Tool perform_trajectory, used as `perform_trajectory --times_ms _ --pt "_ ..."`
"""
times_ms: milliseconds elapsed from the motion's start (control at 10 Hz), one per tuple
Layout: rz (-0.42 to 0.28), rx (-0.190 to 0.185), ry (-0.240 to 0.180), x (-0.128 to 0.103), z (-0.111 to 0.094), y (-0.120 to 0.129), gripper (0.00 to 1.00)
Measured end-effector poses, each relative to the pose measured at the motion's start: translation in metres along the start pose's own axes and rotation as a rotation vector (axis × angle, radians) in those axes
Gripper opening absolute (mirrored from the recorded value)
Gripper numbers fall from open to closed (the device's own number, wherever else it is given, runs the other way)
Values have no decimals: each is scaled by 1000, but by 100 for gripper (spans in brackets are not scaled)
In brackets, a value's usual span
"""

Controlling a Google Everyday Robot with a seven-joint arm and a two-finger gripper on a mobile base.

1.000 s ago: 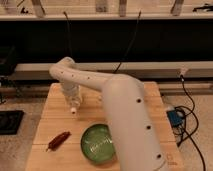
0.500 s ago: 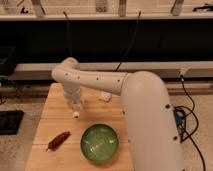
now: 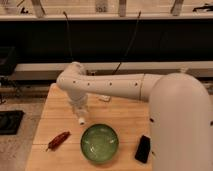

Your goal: Place the bottle in the ceramic bowl

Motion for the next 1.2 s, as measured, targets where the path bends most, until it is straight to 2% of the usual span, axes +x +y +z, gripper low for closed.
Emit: perform_trajectory --times_ms 300,600,900,1000,1200 --pt "-4 -2 8 -27 -8 9 0" --pt "13 -3 9 -63 -19 23 0" --pt "46 -9 -10 -91 -29 32 0" --pt "65 -18 -28 -105 -34 35 2" --pt "94 -26 -65 -132 -41 31 20"
